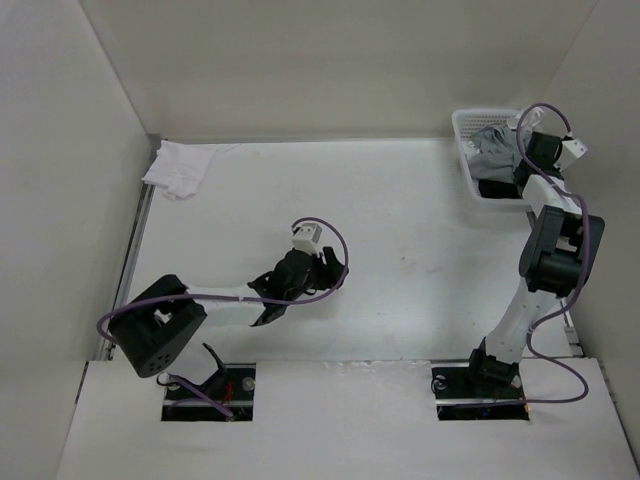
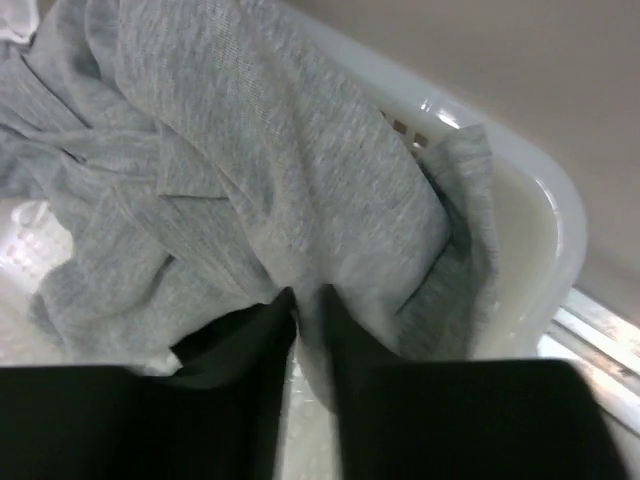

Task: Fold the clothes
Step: Grab the tank top from the pile, then flatten the tank top out

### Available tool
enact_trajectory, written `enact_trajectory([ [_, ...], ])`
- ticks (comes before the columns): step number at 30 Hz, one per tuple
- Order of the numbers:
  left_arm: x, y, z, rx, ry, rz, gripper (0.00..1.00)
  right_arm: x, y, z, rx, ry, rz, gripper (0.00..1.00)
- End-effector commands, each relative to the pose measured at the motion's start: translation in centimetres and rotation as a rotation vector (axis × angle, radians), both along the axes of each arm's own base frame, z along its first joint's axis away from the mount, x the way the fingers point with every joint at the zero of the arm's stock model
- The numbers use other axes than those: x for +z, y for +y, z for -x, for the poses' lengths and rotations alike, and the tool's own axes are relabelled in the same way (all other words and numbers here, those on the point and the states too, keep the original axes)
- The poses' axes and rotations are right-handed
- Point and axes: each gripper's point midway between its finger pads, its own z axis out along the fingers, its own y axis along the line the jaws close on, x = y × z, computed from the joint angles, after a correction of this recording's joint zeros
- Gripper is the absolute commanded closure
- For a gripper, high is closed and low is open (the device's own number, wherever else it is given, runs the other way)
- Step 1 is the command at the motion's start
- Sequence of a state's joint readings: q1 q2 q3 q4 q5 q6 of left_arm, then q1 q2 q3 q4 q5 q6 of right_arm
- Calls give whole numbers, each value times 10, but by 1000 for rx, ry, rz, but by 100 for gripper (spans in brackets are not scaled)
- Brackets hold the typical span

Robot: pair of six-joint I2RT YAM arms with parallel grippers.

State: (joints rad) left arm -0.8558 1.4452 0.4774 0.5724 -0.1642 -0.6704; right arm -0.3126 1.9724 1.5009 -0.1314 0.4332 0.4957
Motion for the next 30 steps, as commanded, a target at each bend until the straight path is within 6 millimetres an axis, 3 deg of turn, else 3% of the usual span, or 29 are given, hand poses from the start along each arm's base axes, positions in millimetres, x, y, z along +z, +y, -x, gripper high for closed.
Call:
enact_trajectory([
  [1,11,-8,-1,-17,-21,57,46,43,-3,-14,10,-139,25,100],
  [4,12,-7,-2,-14,-21,59,46,89,0,-7,13,-268,67,100],
  [5,12,-7,-2,-14,-21,59,46,134,14,-2,39,-388,99,100],
  [6,12,-7,-2,-12,-23,60,46,165,29,2,66,-464,120,100],
  [7,13,-7,-2,-12,-24,61,46,208,49,10,106,-560,141,100],
  [9,15,-4,-2,-5,-29,65,47,271,84,24,186,-687,165,100],
  [11,20,2,-5,13,-40,76,47,349,140,49,326,-820,190,100],
  [12,23,5,-7,23,-44,84,47,358,147,53,343,-835,193,100],
  [13,27,10,-10,40,-48,96,47,397,179,73,420,-896,203,100],
  [15,40,25,-15,83,-56,136,47,450,228,109,546,-980,225,100],
  [16,47,32,-17,103,-58,157,47,462,242,120,581,-1000,232,100],
  [17,54,40,-19,128,-56,176,47,488,277,149,685,-1043,249,100],
  [18,66,56,-20,170,-59,205,47,496,296,164,744,-1050,254,99],
  [19,76,73,-21,212,-66,229,46,498,316,177,809,-1045,253,99],
  [21,89,96,-21,275,-84,258,44,482,346,189,907,-1012,216,97],
  [23,99,119,-21,336,-100,280,43,444,381,193,1022,-940,167,96],
  [25,106,161,-18,449,-112,299,41,347,439,201,1193,-771,59,95],
  [26,107,174,-17,484,-115,295,41,305,457,206,1244,-700,18,95],
  [29,97,215,-8,614,-106,263,40,199,482,223,1283,-541,-133,95],
  [30,90,224,-6,648,-93,253,40,145,478,227,1247,-466,-213,93],
])
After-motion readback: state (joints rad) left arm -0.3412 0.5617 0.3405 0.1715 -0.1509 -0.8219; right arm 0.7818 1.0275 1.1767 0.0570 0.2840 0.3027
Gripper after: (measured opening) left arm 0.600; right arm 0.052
